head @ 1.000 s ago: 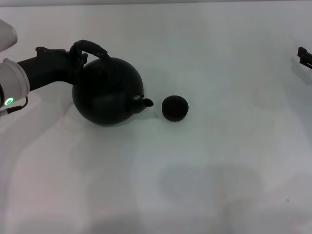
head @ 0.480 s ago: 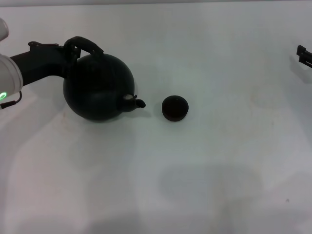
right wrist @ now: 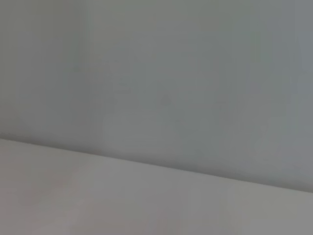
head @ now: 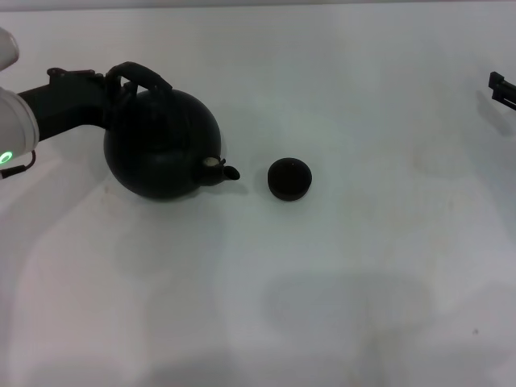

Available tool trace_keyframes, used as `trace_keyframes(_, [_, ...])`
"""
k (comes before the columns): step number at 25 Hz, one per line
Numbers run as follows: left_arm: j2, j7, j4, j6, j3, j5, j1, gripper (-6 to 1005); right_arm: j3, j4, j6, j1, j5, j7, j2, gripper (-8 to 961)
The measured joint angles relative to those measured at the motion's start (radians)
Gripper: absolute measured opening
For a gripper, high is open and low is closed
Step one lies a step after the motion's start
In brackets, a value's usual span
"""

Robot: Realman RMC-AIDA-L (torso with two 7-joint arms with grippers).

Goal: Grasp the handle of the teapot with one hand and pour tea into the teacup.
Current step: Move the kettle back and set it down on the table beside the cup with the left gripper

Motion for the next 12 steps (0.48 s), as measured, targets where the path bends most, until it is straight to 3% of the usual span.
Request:
trace_keyframes(4, [-0.001, -0.001, 0.000, -0.003, 0.000, 0.001, -0.003, 160, 0.000, 0.000, -0.002, 0.001, 0.000, 0.000, 0.000, 845])
trace_keyframes(12, [-0.001, 0.004, 0.009, 0.000, -0.020, -0.007, 0.010, 454, 0.000, 0.000, -0.011, 0.001, 0.001, 0.000, 0.000, 845])
